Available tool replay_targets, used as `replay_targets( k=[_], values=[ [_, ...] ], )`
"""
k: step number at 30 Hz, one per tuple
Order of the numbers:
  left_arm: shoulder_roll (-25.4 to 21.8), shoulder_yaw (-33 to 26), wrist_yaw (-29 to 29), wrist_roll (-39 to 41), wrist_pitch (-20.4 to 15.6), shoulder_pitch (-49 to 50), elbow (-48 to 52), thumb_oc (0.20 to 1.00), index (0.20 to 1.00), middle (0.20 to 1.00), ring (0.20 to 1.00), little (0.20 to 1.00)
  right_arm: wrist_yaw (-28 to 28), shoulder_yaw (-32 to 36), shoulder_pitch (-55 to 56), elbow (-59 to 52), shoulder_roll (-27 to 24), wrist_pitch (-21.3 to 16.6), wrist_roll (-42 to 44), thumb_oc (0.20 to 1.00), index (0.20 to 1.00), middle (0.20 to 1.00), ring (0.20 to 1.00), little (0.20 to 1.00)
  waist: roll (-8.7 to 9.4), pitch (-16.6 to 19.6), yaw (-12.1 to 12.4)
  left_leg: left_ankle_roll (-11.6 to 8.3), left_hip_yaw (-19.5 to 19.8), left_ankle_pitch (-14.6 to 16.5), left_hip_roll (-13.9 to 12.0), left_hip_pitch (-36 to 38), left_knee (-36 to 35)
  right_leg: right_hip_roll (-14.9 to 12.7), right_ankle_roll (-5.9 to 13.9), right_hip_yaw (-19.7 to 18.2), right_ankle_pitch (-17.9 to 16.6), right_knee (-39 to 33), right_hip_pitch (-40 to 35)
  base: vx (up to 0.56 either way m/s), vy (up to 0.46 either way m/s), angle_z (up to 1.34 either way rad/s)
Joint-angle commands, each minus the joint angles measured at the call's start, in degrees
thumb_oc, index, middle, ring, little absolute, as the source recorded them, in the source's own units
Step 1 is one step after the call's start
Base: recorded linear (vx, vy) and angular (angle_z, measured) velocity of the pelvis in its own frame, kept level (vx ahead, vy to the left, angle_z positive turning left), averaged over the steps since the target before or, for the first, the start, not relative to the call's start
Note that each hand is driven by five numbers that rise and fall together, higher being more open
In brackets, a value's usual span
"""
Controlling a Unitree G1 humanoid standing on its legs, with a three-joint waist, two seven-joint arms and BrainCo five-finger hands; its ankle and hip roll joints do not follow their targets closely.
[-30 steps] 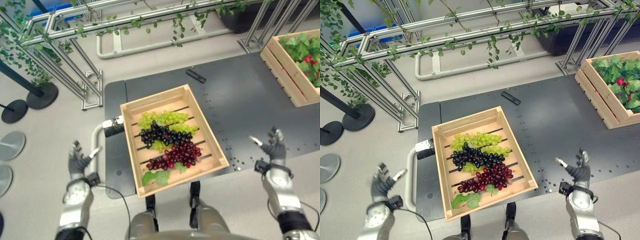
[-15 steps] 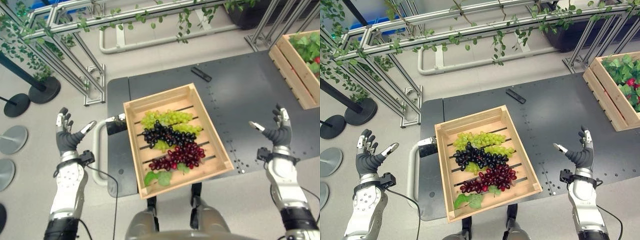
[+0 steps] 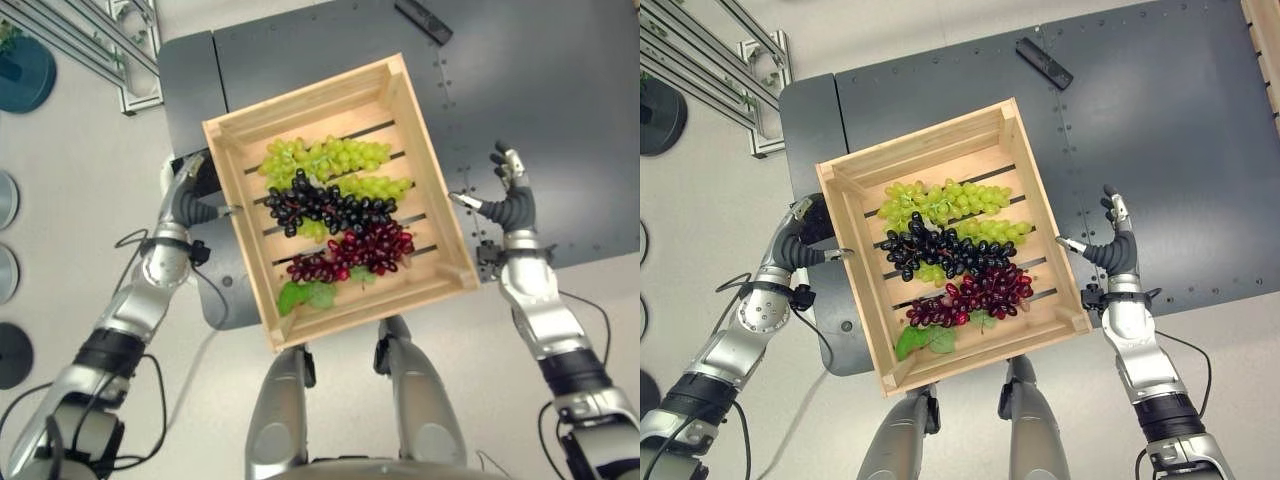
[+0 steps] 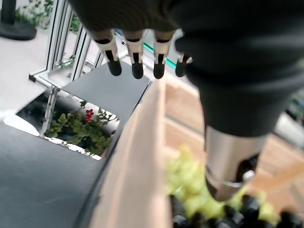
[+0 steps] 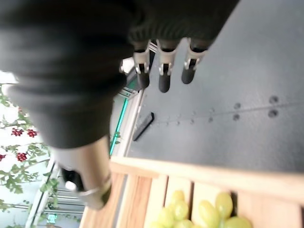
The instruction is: Pick up the fruits from the basket on one side to the basket on the other side
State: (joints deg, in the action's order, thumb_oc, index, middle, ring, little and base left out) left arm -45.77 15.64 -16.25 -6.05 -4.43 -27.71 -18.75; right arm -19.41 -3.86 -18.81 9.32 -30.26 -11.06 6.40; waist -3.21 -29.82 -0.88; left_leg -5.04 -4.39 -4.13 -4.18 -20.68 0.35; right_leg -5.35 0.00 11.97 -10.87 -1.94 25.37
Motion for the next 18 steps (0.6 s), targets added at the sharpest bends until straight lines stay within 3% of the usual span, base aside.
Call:
replay_targets(
  k=[1, 7, 11, 15, 16, 17, 18],
  values=[
    [-4.74, 0.87, 0.14, -5.57, -0.66, -4.49, -0.07, 1.0, 1.0, 1.0, 1.0, 1.0, -1.7, 0.32, -0.54, -4.15, -0.81, -4.05, 1.27, 1.0, 1.0, 1.0, 1.0, 1.0, 1.41, 0.68, -1.75, 1.56, -0.11, -0.4, 1.22, -4.33, 3.49, -3.22, 6.82, -1.59, 6.15, 9.37, 2.27, 0.0, 0.0, 0.0],
    [-8.62, 10.21, 2.02, -15.14, 0.57, -12.64, -3.43, 1.0, 1.0, 1.0, 1.0, 1.0, -2.33, -0.31, -0.49, -3.97, -0.57, -4.98, 1.88, 1.0, 1.0, 1.0, 1.0, 1.0, 0.33, 0.03, -3.05, 1.48, -0.48, -0.61, 1.25, -4.98, 2.81, -3.05, 7.02, -2.25, 6.19, 9.54, 3.92, 0.0, 0.0, 0.0],
    [-8.52, 15.87, 2.85, -19.78, 1.0, -17.31, -4.81, 1.0, 1.0, 1.0, 1.0, 1.0, -2.95, -0.87, -0.22, -3.46, -0.85, -5.16, 1.67, 1.0, 1.0, 1.0, 1.0, 1.0, -0.16, 0.02, -3.77, 1.41, -0.81, -0.43, 1.34, -5.71, 3.03, -3.11, 7.06, -2.79, 6.28, 9.97, 5.14, 0.01, -0.007, 0.0],
    [-7.69, 13.5, 2.38, -17.62, 0.28, -16.35, -1.45, 1.0, 1.0, 1.0, 1.0, 1.0, -3.31, -0.54, 0.14, -3.61, -0.64, -4.9, 1.0, 1.0, 1.0, 1.0, 1.0, 1.0, -0.66, 0.02, -3.69, 1.29, -1.2, -0.55, 1.46, -5.4, 2.37, -3.09, 7.21, -3.03, 6.16, 9.77, 5.39, 0.02, -0.019, 0.0],
    [-6.67, 11.12, 1.96, -15.43, 0.0, -14.62, -0.88, 1.0, 1.0, 1.0, 1.0, 1.0, -3.34, -0.27, 0.42, -3.84, -0.37, -4.64, 0.7, 1.0, 1.0, 1.0, 1.0, 1.0, -0.82, 0.02, -3.61, 1.27, -1.34, -0.61, 1.48, -4.96, 1.86, -3.05, 7.25, -3.11, 6.1, 9.55, 5.18, 0.04, 0.002, -0.03],
    [-2.01, 4.96, -0.82, -8.38, -0.61, -10.4, -0.96, 1.0, 1.0, 1.0, 1.0, 1.0, -3.6, 0.01, 0.6, -3.55, 0.74, -4.02, 0.13, 1.0, 1.0, 1.0, 1.0, 1.0, -0.77, 0.02, -3.17, 1.21, -1.55, -0.57, 1.5, -3.87, 1.41, -2.83, 7.26, -3.32, 5.97, 8.99, 4.45, 0.04, 0.002, -0.05],
    [-1.99, 4.66, -0.8, -8.39, -0.61, -10.04, -0.8, 1.0, 1.0, 1.0, 1.0, 1.0, -3.61, -0.18, 0.6, -3.58, 0.65, -4.0, 0.13, 1.0, 1.0, 1.0, 1.0, 1.0, -0.83, 0.02, -3.32, 1.21, -1.57, -0.57, 1.48, -3.75, 1.36, -2.8, 7.26, -3.33, 5.96, 8.94, 4.35, 0.04, -0.022, -0.17]
  ],
)
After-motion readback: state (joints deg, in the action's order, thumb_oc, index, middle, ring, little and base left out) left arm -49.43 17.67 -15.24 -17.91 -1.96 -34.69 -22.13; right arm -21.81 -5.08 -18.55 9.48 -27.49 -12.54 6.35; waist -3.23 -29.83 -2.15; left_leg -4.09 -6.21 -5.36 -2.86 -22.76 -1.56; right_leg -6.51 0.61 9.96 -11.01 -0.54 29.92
